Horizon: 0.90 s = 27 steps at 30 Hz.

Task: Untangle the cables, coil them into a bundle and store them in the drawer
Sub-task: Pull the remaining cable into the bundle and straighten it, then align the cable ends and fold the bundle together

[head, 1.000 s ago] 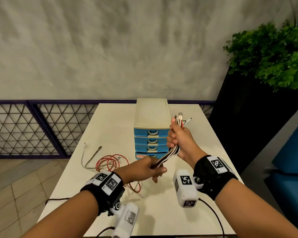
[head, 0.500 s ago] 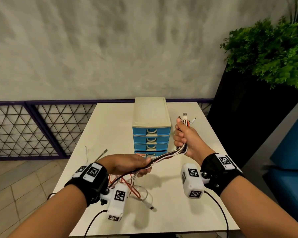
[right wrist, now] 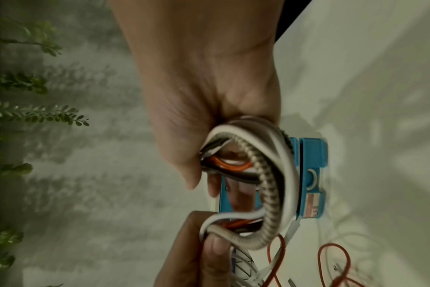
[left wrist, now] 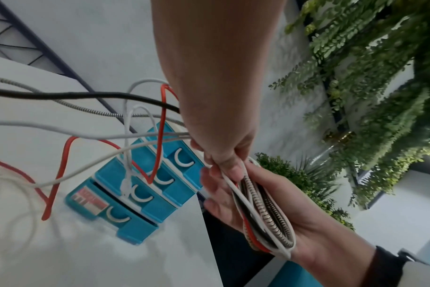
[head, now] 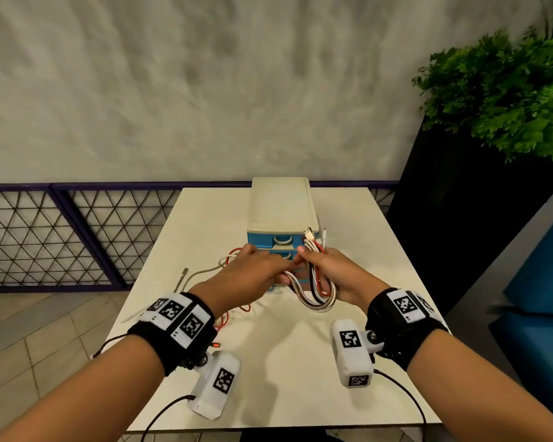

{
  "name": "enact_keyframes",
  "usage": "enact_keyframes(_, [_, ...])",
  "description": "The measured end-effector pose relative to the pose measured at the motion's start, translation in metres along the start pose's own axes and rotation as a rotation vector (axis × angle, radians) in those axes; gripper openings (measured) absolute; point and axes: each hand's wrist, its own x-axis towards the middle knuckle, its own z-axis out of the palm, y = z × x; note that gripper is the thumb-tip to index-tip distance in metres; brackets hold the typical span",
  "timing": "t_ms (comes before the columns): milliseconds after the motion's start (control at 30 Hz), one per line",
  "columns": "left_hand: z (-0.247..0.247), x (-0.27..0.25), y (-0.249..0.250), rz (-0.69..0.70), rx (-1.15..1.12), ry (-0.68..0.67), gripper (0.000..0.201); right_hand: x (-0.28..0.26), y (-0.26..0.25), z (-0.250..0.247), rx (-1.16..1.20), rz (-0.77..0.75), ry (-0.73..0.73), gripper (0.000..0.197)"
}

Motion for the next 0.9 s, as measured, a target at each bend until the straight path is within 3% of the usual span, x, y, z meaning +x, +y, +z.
enact_keyframes(167, [-0.002,0.004,0.0,0.045,0.108,0.037,0.02,-0.004,0.006,0.004,0.069,0.14,-0.328,0.033])
enact_keyframes(233, [-0.002,0.005,0.001,0.02,0.073,0.011,0.015,-0.003,0.01,0.005,0.057,0.18,-0.376,0.041])
enact_keyframes(367, [0.002,0.003,0.001,-0.02,-0.04,0.025,0.012,-0.008,0.014,0.007,0.077,0.252,-0.387,0.053])
enact_keyframes(433, [0.003,0.0,0.003,-0.046,-0.133,0.063,0.011,-0.011,0.012,0.007,0.103,0.259,-0.408,0.039])
enact_keyframes(533, [0.003,0.0,0.006,-0.167,-0.319,0.022,0.032,-0.012,0.014,0.005,0.054,0.219,-0.425,0.026])
enact_keyframes(667, [0.003,0.001,0.0,-0.116,-0.53,-0.066,0.038,-0.013,0.015,0.004,-0.048,0.193,-0.383,0.013])
enact_keyframes(767, [0.006,-0.003,-0.011,-0.138,-0.362,-0.112,0.037,-0.014,0.015,0.002,-0.127,0.205,-0.307,0.011])
enact_keyframes(900, [0.023,-0.011,-0.018,-0.163,-0.29,-0.056,0.035,-0.014,0.017,0.007,-0.165,0.238,-0.24,0.017])
